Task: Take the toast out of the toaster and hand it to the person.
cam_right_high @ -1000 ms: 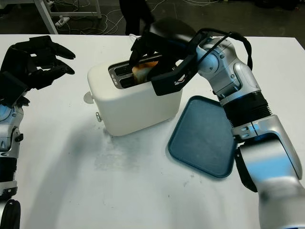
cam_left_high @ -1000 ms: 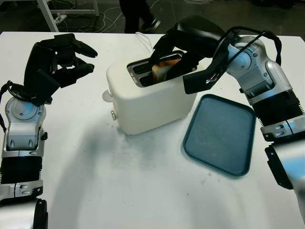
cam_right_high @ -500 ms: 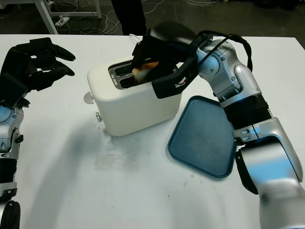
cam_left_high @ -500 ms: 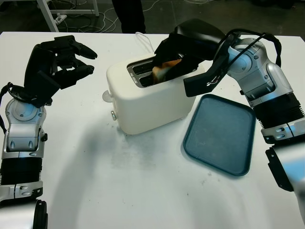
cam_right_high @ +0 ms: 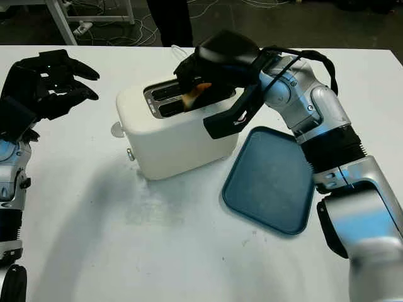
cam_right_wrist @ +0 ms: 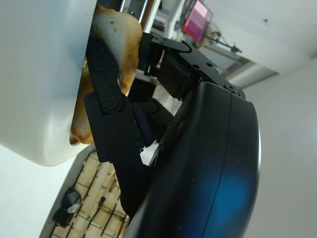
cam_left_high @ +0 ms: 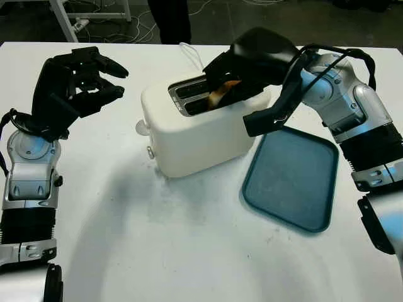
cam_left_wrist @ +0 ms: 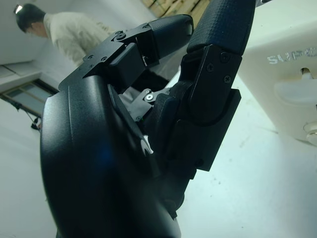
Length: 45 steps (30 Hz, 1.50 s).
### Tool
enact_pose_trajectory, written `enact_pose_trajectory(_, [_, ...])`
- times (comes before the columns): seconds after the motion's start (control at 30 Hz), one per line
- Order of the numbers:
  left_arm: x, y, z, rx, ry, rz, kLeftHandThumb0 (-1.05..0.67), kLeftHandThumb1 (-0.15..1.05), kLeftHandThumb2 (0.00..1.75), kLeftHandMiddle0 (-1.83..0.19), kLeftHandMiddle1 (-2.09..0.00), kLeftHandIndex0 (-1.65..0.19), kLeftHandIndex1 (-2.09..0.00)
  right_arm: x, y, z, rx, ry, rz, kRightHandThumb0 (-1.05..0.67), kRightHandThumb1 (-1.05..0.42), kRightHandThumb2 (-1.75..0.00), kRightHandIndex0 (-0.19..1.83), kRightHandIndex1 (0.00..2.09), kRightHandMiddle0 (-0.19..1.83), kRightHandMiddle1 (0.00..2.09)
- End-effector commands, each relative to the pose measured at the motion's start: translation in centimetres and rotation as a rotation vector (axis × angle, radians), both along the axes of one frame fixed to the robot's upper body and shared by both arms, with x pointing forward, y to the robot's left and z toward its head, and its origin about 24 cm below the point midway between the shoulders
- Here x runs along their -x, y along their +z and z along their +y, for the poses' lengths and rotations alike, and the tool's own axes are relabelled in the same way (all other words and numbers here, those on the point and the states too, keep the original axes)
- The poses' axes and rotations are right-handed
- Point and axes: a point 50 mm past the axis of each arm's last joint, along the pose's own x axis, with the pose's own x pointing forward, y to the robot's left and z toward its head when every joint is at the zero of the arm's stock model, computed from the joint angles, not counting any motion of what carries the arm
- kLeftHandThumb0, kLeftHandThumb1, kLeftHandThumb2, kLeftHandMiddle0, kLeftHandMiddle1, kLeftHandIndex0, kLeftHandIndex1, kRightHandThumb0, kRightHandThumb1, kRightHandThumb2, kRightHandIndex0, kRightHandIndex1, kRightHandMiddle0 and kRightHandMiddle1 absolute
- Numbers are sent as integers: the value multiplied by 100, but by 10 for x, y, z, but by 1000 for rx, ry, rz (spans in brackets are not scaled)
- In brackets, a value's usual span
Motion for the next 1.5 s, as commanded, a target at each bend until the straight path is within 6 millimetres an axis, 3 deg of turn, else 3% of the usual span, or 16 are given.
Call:
enact_pose_trajectory(0.0, [2, 0, 2, -8, 12, -6, -105, 92, 8, -98, -86, -81, -83, -2, -4, -3, 19, -1, -1, -50, -92, -25, 114, 175, 88, 175])
enact_pose_trajectory(0.2, [2, -1, 2, -5, 6, -3, -105, 92, 8, -97, -86, -81, -83, -8, 10, -7, -49, -32, -32, -47, -92, -25, 112, 175, 86, 173])
enact_pose_trajectory(0.33, [2, -1, 2, -4, 6, 1, -105, 92, 8, -97, -86, -81, -83, -17, 31, -17, -182, -90, 51, -43, -92, -25, 109, 175, 83, 174])
enact_pose_trajectory(0.5, [2, -1, 2, 3, 4, 5, -105, 92, 7, -98, -85, -82, -83, -28, 60, -38, -406, -111, 144, -40, -92, -36, 101, 175, 77, 175])
enact_pose_trajectory(0.63, [2, -2, 3, 2, 0, 2, -105, 92, 7, -98, -85, -82, -82, -30, 82, -56, -542, -123, 165, -48, -92, -37, 107, 175, 86, 175])
enact_pose_trajectory(0.8, [1, -3, 3, -2, 0, 0, -105, 92, 8, -99, -84, -82, -81, -33, 97, -79, -685, -201, 133, -52, -92, -33, 110, 175, 92, 175])
enact_pose_trajectory(0.83, [1, -3, 3, -2, 1, 0, -105, 92, 8, -99, -84, -83, -81, -34, 98, -83, -725, -210, 138, -51, -92, -30, 109, 174, 92, 159])
enact_pose_trajectory(0.9, [2, -3, 2, 0, 1, -1, -105, 92, 8, -99, -84, -83, -81, -36, 98, -94, -809, -228, 171, -50, -92, -30, 107, 174, 90, 143])
enact_pose_trajectory(0.97, [2, -3, 2, -1, 0, -2, -105, 92, 8, -100, -84, -83, -81, -39, 96, -106, -902, -264, 224, -48, -92, -34, 105, 174, 80, 166])
enact_pose_trajectory(1.03, [2, -3, 2, -2, 0, -3, -105, 92, 8, -100, -84, -83, -81, -43, 91, -116, -992, -321, 275, -48, -92, -35, 104, 175, 80, 172])
enact_pose_trajectory(1.23, [4, -3, 3, -7, 11, -3, -105, 92, 8, -101, -84, -83, -82, -49, 64, -145, -1197, -435, 340, -38, -92, -37, 103, 175, 78, 175])
enact_pose_trajectory(1.3, [4, -3, 3, -11, 14, -9, -105, 92, 9, -100, -85, -81, -83, -50, 57, -150, -1259, -485, 326, -39, -92, -32, 99, 175, 74, 175])
enact_pose_trajectory(1.47, [4, -2, 4, -16, 11, -12, -105, 92, 10, -99, -86, -79, -86, -55, 33, -156, -1331, -607, 335, -34, -92, -41, 93, 175, 65, 175])
